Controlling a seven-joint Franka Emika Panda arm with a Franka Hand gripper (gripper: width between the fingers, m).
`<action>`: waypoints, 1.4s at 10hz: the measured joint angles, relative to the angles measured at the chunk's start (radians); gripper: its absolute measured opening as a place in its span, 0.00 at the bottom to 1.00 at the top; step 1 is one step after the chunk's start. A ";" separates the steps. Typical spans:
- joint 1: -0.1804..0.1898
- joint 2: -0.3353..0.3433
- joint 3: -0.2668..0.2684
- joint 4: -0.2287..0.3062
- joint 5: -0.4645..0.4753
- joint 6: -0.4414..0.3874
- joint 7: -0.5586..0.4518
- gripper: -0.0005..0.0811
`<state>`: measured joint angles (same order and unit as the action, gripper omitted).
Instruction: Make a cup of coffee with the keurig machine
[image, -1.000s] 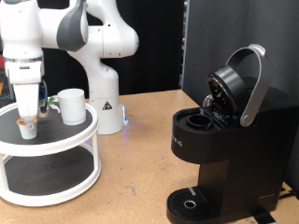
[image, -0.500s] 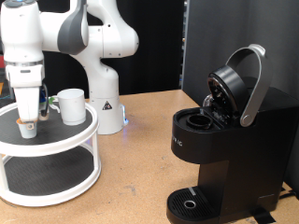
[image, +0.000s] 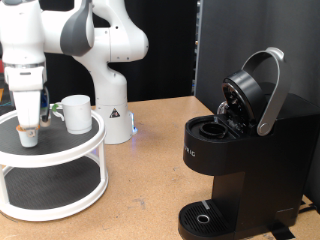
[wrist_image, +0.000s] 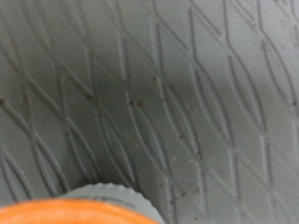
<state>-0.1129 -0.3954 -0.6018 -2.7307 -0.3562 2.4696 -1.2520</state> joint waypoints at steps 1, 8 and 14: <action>0.007 -0.019 0.002 0.016 0.020 -0.037 -0.005 0.56; 0.017 -0.157 0.036 0.089 0.053 -0.231 -0.042 0.50; 0.145 -0.160 0.090 0.092 0.341 -0.224 0.114 0.50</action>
<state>0.0321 -0.5553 -0.5114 -2.6391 -0.0147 2.2456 -1.1381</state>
